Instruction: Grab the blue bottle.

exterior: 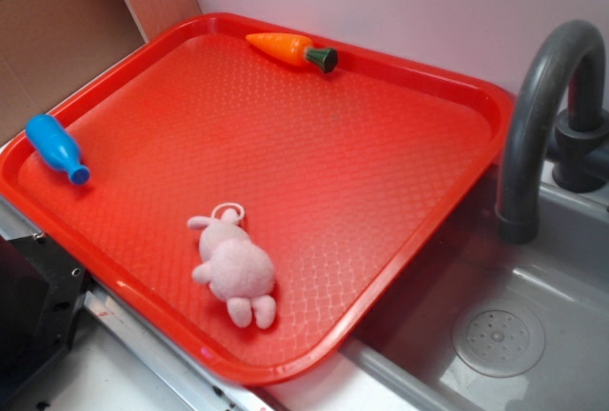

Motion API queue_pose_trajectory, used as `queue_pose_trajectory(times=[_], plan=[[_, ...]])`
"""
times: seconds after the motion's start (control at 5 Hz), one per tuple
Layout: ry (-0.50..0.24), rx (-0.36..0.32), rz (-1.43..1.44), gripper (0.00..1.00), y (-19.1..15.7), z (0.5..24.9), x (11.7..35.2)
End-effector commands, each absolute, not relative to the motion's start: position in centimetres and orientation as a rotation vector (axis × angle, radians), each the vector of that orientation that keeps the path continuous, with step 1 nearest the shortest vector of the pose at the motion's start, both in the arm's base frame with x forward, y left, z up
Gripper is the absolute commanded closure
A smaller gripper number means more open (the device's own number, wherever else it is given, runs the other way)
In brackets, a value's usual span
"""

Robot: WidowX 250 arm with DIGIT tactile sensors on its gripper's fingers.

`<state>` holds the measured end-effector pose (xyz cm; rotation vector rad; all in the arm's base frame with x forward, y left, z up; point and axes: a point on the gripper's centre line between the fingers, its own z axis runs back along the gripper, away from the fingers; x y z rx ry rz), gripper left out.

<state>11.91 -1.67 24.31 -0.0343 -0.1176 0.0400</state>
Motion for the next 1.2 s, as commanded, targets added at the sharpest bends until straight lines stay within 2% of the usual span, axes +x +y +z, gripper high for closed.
queue_pose_trajectory(times=[0.0, 0.2, 0.4, 0.6, 0.8, 1.0], plan=[[-0.118, -0.034, 0.040, 0.00, -1.7, 24.3, 11.9], [-0.153, -0.090, 0.292, 0.00, 0.6, 23.7, 13.0], [-0.186, -0.118, 0.543, 0.00, 3.2, 22.4, 14.4], [-0.179, -0.078, 0.792, 0.00, 5.3, 20.9, 14.7], [-0.184, -0.030, 1.040, 0.00, 7.9, 18.3, 14.5], [-0.207, 0.049, 1.283, 0.00, 9.8, 15.9, 14.2]])
